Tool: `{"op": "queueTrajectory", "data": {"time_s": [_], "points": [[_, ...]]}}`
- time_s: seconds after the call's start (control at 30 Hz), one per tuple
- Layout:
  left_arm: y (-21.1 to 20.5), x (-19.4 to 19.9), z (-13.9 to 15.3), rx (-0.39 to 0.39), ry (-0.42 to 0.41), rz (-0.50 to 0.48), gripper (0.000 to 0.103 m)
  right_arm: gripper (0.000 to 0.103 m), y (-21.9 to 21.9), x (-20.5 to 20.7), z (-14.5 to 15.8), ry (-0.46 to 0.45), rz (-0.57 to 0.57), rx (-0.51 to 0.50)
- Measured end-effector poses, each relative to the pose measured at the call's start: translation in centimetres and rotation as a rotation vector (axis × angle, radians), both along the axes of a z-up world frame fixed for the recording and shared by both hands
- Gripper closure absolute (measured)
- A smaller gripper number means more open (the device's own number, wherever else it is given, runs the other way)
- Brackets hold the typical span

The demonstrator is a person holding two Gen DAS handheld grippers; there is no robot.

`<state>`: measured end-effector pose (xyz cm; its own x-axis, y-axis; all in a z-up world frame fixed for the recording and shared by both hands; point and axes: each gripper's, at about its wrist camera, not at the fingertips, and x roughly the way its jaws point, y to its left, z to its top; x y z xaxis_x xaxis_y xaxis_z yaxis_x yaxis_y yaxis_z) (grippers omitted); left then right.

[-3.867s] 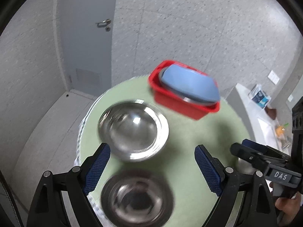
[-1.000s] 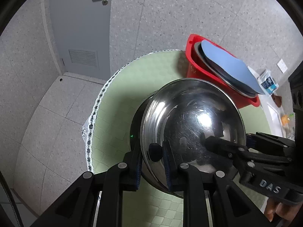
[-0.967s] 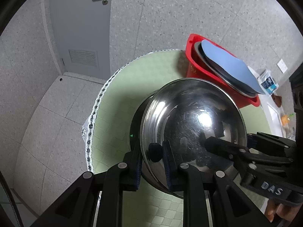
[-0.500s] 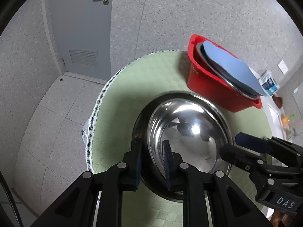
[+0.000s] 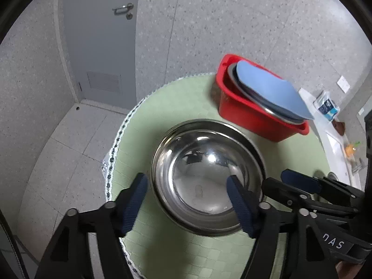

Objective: Organize plates and bowls
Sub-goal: 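Move both grippers to the small steel bowl and grasp its rim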

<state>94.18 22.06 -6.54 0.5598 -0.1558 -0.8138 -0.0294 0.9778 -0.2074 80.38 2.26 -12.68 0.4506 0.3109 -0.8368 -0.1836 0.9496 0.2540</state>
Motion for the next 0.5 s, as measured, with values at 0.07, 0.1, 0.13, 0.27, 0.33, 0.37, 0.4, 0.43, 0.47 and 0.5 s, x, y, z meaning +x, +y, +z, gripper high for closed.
{"op": "queueTrajectory", "data": {"time_s": [0.07, 0.1, 0.13, 0.27, 0.33, 0.37, 0.4, 0.43, 0.47, 0.5], "points": [[-0.2, -0.8, 0.5, -0.004, -0.009, 0.000, 0.033, 0.055, -0.5, -0.9, 0.6, -0.019, -0.016, 0.011], [-0.4, -1.3, 0.8, 0.001, -0.017, 0.001, 0.032, 0.055, -0.9, -1.4, 0.9, -0.027, -0.025, 0.016], [-0.6, -1.7, 1.1, 0.002, -0.026, -0.001, 0.031, 0.055, -1.1, -1.9, 1.1, -0.034, -0.033, 0.017], [-2.5, -4.0, 2.5, 0.001, -0.072, -0.022, 0.024, 0.050, -3.3, -4.5, 2.2, -0.062, -0.088, 0.019], [-4.1, -4.7, 3.1, 0.002, -0.088, -0.038, 0.023, 0.045, -4.7, -5.9, 2.8, -0.076, -0.120, 0.015], [-4.9, -5.0, 3.2, 0.004, -0.095, -0.042, 0.023, 0.044, -5.3, -6.4, 3.1, -0.081, -0.133, 0.011], [-5.9, -5.4, 3.3, 0.002, -0.099, -0.051, 0.023, 0.044, -6.3, -6.9, 3.3, -0.083, -0.149, 0.009], [-6.7, -5.6, 3.3, -0.002, -0.098, -0.061, 0.022, 0.044, -7.6, -7.4, 3.4, -0.085, -0.169, 0.014], [-7.9, -5.8, 3.2, -0.004, -0.095, -0.076, 0.022, 0.044, -8.9, -7.8, 3.7, -0.089, -0.189, 0.018], [-8.9, -5.8, 3.2, 0.001, -0.095, -0.092, 0.022, 0.044, -9.7, -8.0, 3.9, -0.095, -0.203, 0.018]]}}
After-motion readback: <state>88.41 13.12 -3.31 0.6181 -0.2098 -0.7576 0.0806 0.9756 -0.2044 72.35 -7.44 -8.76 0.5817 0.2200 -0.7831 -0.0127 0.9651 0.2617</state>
